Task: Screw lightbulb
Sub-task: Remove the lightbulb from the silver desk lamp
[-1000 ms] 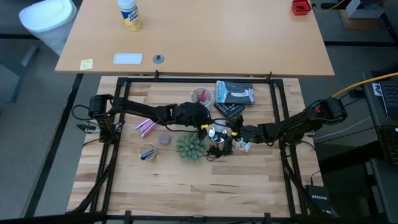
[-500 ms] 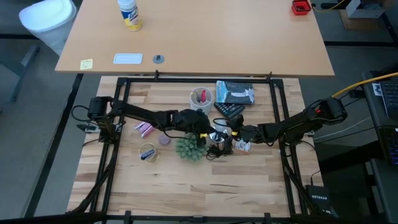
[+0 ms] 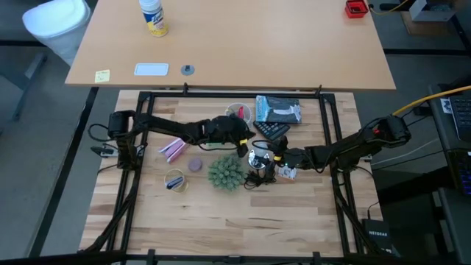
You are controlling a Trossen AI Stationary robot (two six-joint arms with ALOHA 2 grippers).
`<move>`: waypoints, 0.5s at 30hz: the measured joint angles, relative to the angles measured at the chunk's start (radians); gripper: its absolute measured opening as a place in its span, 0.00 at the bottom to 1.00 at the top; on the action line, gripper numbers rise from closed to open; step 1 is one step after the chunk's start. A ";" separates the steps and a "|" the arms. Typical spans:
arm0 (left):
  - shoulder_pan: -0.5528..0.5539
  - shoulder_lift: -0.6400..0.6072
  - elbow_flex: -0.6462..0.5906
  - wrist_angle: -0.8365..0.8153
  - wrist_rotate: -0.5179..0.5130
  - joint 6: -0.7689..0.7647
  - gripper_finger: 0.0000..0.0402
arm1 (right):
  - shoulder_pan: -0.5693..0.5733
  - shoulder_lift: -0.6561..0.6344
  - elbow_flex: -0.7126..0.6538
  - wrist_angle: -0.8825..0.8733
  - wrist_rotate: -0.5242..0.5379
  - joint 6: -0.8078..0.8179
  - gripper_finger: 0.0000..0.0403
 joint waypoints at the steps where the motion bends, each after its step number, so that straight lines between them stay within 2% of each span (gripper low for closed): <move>1: 0.000 0.008 0.000 -0.002 0.023 -0.002 0.00 | 0.000 0.000 0.000 0.000 0.000 0.000 0.67; 5: -0.022 0.022 0.000 -0.006 0.056 0.004 0.00 | 0.000 0.000 0.000 0.000 0.000 0.000 0.67; 15: -0.076 0.018 0.000 -0.010 0.050 0.047 0.00 | 0.001 0.000 0.000 -0.011 0.016 -0.001 0.67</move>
